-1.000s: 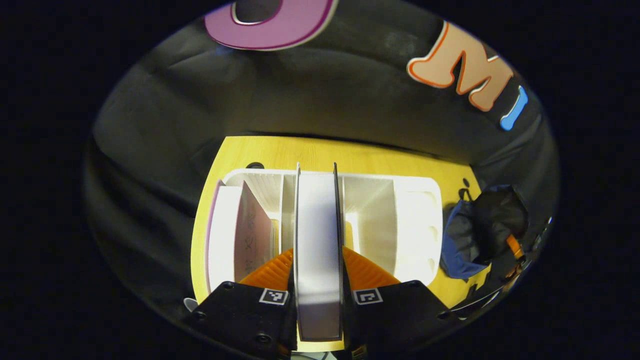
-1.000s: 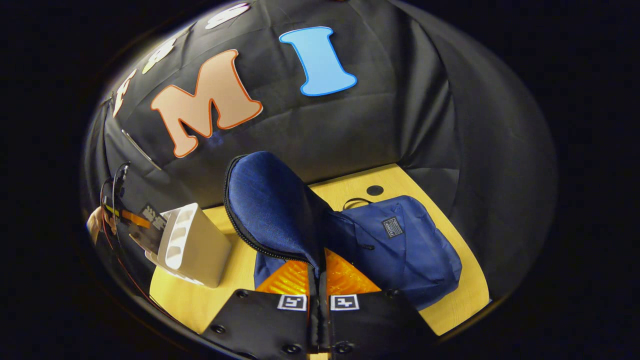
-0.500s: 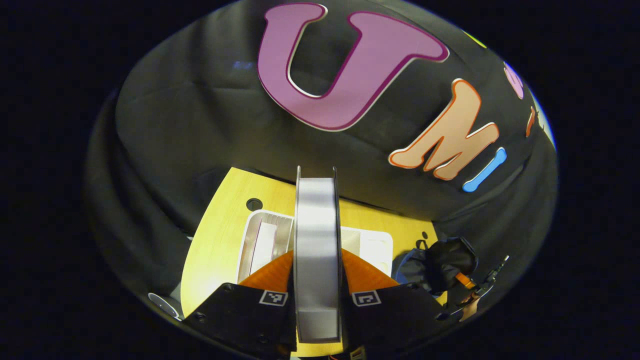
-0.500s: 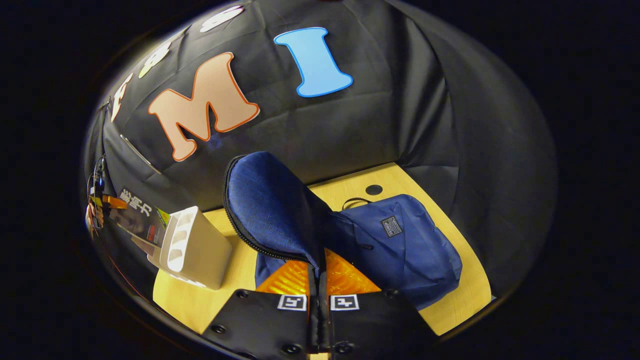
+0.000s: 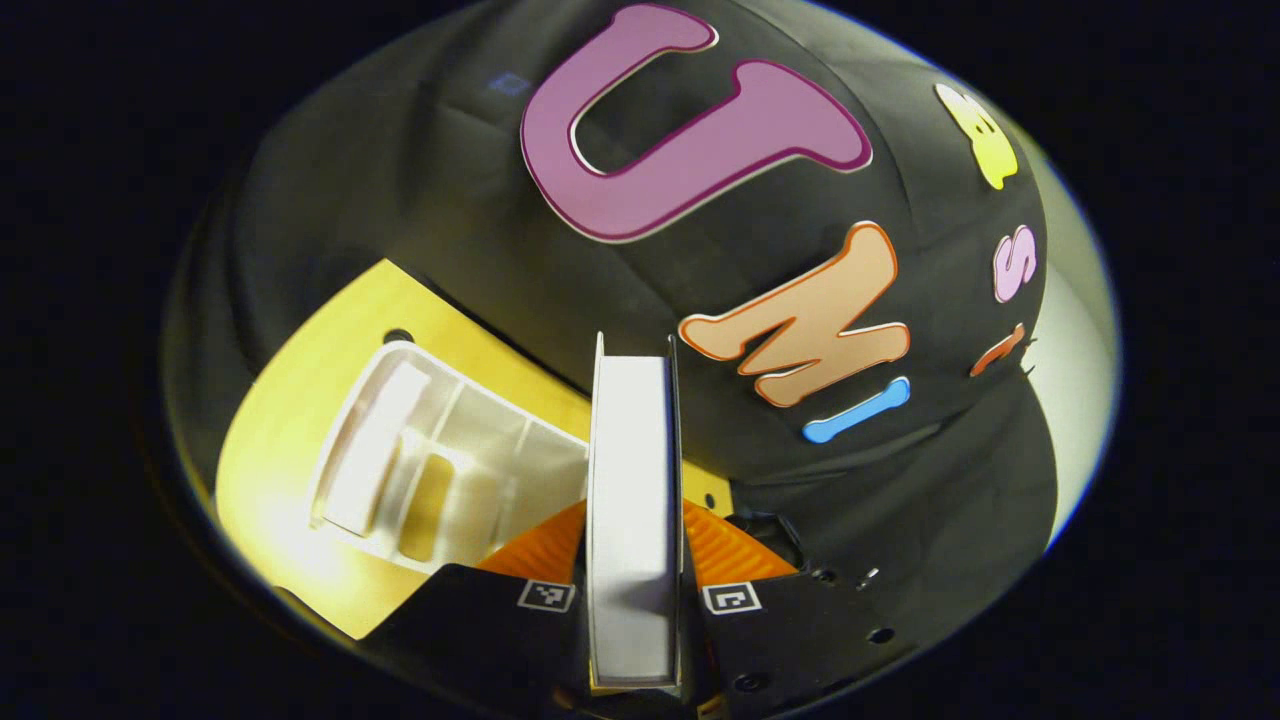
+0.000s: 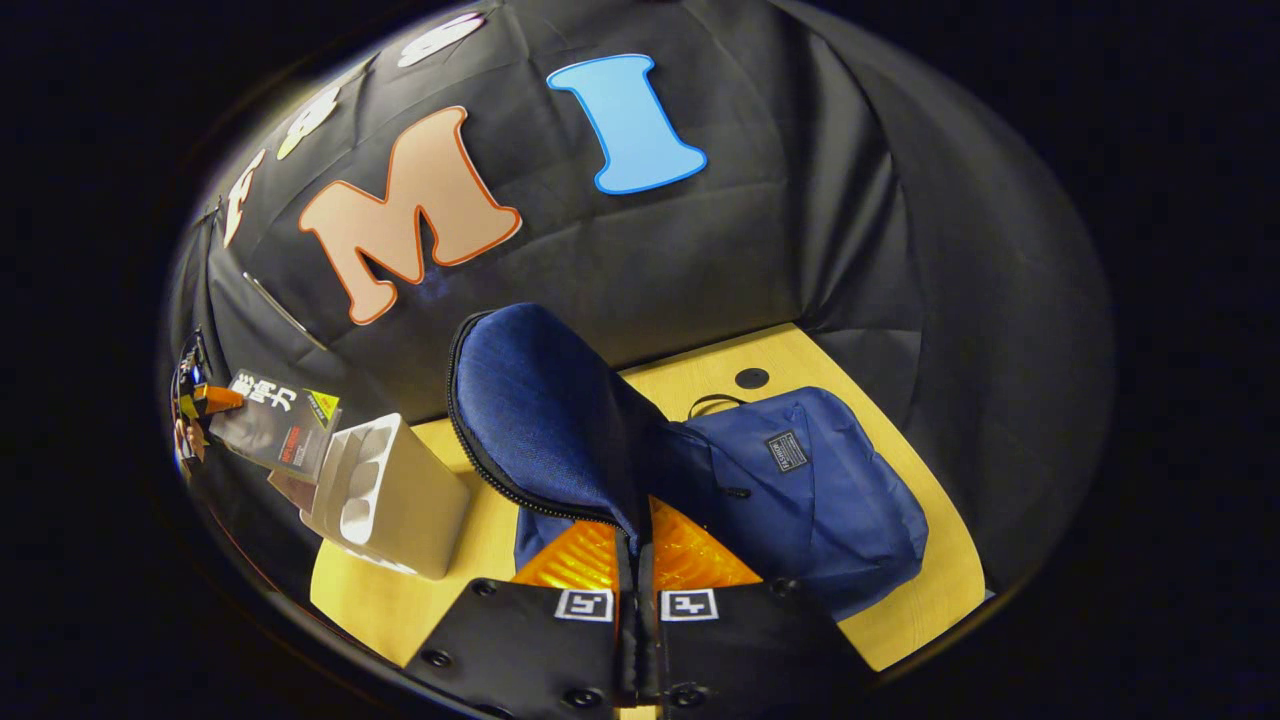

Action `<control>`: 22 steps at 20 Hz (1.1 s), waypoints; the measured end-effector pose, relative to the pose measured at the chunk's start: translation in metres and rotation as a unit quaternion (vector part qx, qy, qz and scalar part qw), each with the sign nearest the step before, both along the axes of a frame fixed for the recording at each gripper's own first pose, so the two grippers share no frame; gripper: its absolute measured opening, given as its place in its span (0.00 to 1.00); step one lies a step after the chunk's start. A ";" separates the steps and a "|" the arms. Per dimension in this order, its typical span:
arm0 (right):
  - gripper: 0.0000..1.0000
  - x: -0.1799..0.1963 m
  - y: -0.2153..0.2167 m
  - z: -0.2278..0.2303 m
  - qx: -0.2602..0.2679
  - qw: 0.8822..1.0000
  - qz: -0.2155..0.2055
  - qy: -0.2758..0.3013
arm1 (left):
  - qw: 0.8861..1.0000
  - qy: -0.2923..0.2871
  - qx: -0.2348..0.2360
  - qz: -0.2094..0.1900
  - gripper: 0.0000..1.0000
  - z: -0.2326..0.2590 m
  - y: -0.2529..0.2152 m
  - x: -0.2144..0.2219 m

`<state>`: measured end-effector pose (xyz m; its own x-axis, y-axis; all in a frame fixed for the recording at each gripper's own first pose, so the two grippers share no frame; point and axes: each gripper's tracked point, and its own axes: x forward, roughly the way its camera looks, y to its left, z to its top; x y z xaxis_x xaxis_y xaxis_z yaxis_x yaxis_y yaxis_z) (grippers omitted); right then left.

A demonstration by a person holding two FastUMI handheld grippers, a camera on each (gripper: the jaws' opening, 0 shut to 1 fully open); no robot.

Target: Open the schoolbag, grab two books from the bookshelf and put them into the schoolbag.

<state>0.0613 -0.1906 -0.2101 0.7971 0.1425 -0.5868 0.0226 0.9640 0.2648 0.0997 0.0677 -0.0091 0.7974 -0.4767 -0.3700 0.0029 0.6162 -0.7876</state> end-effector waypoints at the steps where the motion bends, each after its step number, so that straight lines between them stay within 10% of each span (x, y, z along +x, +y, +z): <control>1: 0.06 0.001 0.000 0.000 0.001 1.000 0.002 -0.003 | 1.000 -0.004 -0.014 -0.001 0.32 -0.005 -0.014 0.003; 11: 0.05 -0.001 -0.005 0.007 0.018 1.000 0.014 -0.011 | 0.989 0.064 -0.111 -0.077 0.32 -0.088 -0.206 0.015; 22: 0.02 0.007 -0.017 0.019 0.043 0.999 0.019 -0.027 | 0.972 0.147 -0.108 -0.148 0.32 -0.177 -0.384 0.023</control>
